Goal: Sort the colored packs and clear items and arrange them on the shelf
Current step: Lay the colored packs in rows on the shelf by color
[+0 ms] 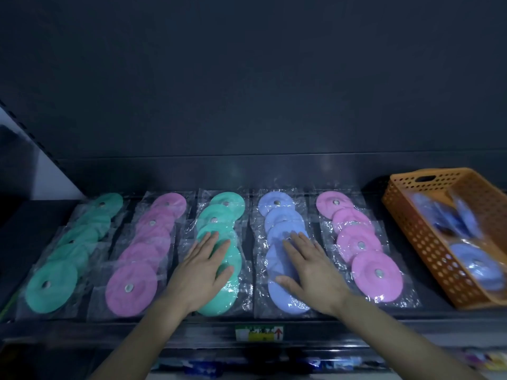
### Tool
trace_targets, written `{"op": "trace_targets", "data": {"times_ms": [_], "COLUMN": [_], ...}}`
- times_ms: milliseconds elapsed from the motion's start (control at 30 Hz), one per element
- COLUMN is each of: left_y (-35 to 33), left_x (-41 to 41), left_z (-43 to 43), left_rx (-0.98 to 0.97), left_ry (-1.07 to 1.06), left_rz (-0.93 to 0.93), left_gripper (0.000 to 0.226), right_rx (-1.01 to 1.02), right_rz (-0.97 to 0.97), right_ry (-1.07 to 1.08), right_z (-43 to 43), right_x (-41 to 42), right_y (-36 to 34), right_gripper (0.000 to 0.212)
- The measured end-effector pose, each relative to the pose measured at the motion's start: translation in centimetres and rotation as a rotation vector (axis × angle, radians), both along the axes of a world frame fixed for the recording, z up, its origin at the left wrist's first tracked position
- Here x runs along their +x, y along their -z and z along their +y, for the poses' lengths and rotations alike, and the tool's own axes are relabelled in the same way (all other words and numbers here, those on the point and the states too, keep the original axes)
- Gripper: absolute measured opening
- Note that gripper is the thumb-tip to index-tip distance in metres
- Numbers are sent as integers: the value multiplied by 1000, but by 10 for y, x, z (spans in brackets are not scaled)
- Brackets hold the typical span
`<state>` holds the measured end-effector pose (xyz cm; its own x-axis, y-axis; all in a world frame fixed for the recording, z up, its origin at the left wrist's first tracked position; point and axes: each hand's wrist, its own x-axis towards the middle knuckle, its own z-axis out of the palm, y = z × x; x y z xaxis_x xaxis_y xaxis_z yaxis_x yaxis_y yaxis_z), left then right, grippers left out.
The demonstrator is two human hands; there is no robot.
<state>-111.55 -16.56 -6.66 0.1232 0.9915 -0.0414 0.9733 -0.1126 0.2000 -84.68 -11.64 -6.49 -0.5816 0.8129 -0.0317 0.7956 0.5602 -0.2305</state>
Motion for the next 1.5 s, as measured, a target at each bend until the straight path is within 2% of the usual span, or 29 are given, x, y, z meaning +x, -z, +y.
{"op": "trace_targets", "data": {"times_ms": [167, 300, 367, 467, 833, 933, 1000, 1067, 1133, 1200, 1267, 1400, 1500], "left_y": [-11, -21, -27, -33, -48, -50, -51, -52, -54, -55, -54, -50, -51], "left_x": [28, 55, 67, 90, 203, 243, 272, 303, 332, 358, 378, 405, 420], "left_z": [7, 21, 30, 44, 86, 99, 109, 118, 127, 133, 137, 140, 140], "left_rx": [12, 36, 52, 59, 94, 68, 61, 39, -43, -129, -147, -129, -98], "left_ry": [55, 96, 135, 199, 297, 277, 258, 230, 168, 88, 30, -30, -42], "left_rz": [-153, -218, -226, -236, -363, -421, -454, -472, -526, -609, -643, -648, -691], "left_gripper": [61, 61, 60, 53, 34, 37, 40, 49, 59, 64, 65, 64, 65], "right_rx": [-92, -116, -93, -16, 117, 115, 104, 54, 23, 12, -5, -62, -72], "right_rz": [-21, 147, 223, 229, 254, 268, 280, 249, 74, -88, -120, -122, -155], "right_ry": [12, 69, 138, 240, 447, 465, 502, 519, 440, 351, 285, 251, 305], "right_z": [-7, -10, -8, -1, 26, 32, 41, 54, 70, 85, 97, 117, 127], "right_x": [16, 22, 36, 68, 198, 239, 265, 290, 310, 319, 314, 298, 312], "right_y": [-4, -19, -29, -40, -67, -64, -60, -56, -51, -46, -43, -34, -26], "right_gripper": [81, 63, 52, 38, 21, 18, 26, 46, 70, 85, 95, 94, 84]}}
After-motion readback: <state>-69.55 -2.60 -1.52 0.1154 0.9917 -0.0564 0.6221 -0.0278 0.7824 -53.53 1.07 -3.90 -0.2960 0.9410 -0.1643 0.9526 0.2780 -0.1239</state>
